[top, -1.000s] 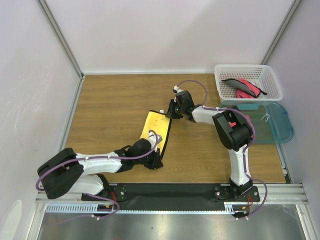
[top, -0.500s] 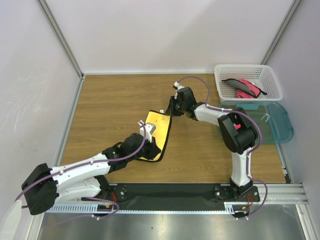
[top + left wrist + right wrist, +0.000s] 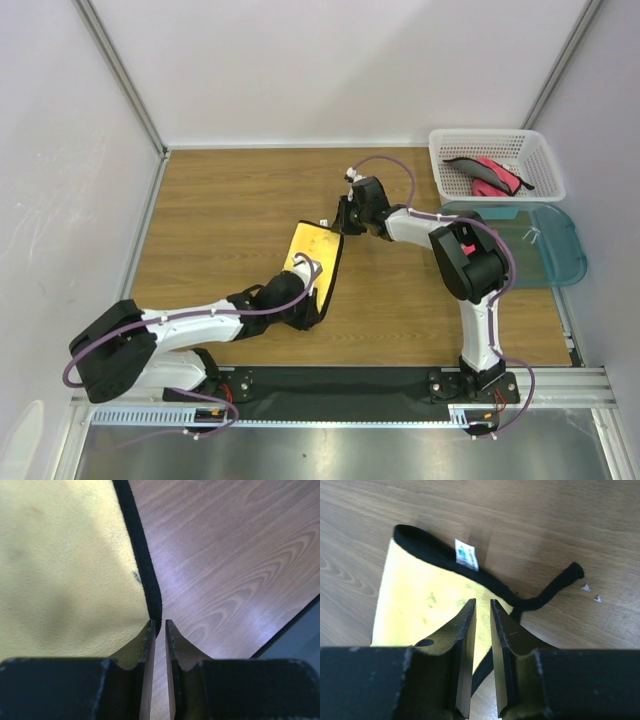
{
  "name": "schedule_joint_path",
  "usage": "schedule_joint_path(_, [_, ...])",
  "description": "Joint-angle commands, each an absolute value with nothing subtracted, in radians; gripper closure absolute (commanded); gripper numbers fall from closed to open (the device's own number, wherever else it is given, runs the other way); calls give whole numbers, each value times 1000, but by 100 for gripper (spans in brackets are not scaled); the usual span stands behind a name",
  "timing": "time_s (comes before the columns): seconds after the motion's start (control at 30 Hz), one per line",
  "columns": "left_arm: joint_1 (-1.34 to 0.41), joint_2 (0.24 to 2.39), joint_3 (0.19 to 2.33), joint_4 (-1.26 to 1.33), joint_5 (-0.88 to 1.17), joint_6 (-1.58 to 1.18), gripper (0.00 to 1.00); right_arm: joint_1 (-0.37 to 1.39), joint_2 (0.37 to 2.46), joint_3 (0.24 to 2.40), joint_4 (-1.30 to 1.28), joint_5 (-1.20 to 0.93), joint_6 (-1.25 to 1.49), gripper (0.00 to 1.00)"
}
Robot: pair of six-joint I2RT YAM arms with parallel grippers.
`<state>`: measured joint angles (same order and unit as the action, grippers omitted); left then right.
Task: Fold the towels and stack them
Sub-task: Fold the towel
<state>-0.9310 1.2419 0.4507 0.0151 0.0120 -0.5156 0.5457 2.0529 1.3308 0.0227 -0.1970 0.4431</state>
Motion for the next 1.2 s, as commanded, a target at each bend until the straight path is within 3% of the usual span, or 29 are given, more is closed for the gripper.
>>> schedule_joint_path(0.0, [-928,1252,449,61,84,-506,82,540,2071,1374,25,-190,431,77])
schedule_joint_path(0.27, [-927,1180,506,-49,26,-476,80,538,2040,1382,5,-196,419,77])
schedule_joint_path(0.37, [-907,1109,567,-130,-63,-474,74,538,1994,1382,-26,-199,397,74])
schedule_joint_path(0.4, [-896,1079,581,-146,-99,-476,66,537,1985,1382,-37,-204,391,73])
schedule_joint_path(0.47, [-849,1052,607,-158,-132,-488,61,537,1956,1378,-51,-203,384,72])
schedule_joint_path(0.6, [-744,1022,595,-150,-207,-532,41,535,1924,1350,-61,-190,368,67])
schedule_joint_path(0.77, [-650,994,555,-181,-221,-603,30,528,1902,1316,-55,-173,351,55])
schedule_joint_path(0.93, [-647,927,496,-141,-172,-678,34,514,1933,1315,-25,-236,344,58])
schedule_joint_path(1.17, [-647,998,378,-45,-123,-787,57,529,2068,1423,-11,-284,348,67])
